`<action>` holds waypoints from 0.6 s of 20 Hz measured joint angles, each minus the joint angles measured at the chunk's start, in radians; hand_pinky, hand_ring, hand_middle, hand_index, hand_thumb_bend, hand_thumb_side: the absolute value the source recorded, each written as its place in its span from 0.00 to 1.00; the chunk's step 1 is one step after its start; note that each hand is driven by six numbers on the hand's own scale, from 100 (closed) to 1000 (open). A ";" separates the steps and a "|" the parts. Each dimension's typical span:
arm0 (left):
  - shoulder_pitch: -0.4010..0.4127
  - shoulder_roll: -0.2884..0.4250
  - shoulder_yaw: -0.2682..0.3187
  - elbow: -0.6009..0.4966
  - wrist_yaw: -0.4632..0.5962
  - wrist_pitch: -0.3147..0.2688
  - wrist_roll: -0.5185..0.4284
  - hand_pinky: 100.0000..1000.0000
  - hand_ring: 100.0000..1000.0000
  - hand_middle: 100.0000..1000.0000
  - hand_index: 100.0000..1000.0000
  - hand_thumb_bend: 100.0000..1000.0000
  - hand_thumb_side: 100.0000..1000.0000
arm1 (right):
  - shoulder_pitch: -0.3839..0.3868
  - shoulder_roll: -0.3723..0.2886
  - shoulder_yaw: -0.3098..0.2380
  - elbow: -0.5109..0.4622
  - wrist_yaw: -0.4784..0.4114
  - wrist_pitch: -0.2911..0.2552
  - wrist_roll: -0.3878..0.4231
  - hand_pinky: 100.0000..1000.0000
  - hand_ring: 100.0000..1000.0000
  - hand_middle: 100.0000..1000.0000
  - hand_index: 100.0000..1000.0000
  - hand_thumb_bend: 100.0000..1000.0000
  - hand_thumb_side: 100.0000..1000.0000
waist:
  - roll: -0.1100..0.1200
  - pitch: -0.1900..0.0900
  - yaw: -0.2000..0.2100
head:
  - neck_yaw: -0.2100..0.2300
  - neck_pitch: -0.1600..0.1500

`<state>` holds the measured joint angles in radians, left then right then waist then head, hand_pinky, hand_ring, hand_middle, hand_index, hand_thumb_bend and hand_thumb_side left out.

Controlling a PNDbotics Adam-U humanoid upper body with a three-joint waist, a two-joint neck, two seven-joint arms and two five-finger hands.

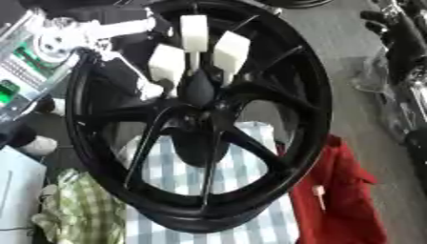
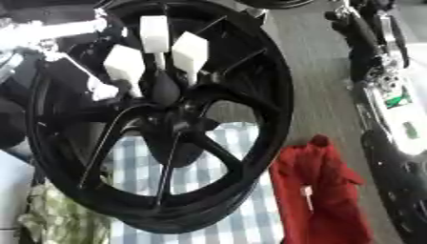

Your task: Pull the pin out of the wheel hub.

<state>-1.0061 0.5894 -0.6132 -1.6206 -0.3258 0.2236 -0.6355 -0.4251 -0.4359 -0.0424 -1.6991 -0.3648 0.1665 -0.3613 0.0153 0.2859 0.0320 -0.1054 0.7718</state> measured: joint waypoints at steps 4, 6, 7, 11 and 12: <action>0.003 0.001 0.001 -0.006 -0.002 -0.011 0.011 0.32 0.23 0.36 0.46 0.00 0.00 | 0.000 0.000 0.000 0.000 0.000 0.000 0.000 0.87 0.70 0.75 0.77 0.29 0.41 | 0.000 0.000 0.000 | -0.001 0.000; 0.003 0.004 0.008 -0.014 -0.001 -0.018 0.015 0.31 0.21 0.33 0.43 0.00 0.00 | 0.000 0.000 0.000 0.000 0.000 0.000 0.000 0.87 0.70 0.75 0.77 0.29 0.41 | 0.001 0.000 0.000 | -0.001 0.000; 0.003 0.009 0.012 -0.019 0.000 -0.023 0.016 0.30 0.19 0.32 0.42 0.00 0.00 | 0.000 0.000 0.000 0.000 0.000 0.000 0.000 0.87 0.70 0.75 0.77 0.29 0.42 | 0.001 0.000 0.000 | -0.001 0.000; 0.003 0.024 0.034 -0.030 0.013 -0.042 0.011 0.29 0.16 0.28 0.39 0.00 0.00 | 0.000 0.000 0.000 0.000 0.000 0.000 0.000 0.87 0.70 0.75 0.77 0.28 0.42 | 0.002 0.000 0.000 | -0.002 0.000; 0.003 0.027 0.040 -0.031 0.016 -0.045 0.010 0.29 0.15 0.28 0.39 0.00 0.00 | 0.000 0.000 0.000 0.000 0.000 0.000 0.000 0.87 0.70 0.75 0.77 0.28 0.42 | 0.003 0.000 0.000 | -0.003 0.000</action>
<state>-1.0030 0.6167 -0.5734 -1.6516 -0.3098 0.1784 -0.6253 -0.4251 -0.4359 -0.0423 -1.6991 -0.3650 0.1664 -0.3615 0.0181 0.2859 0.0320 -0.1080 0.7718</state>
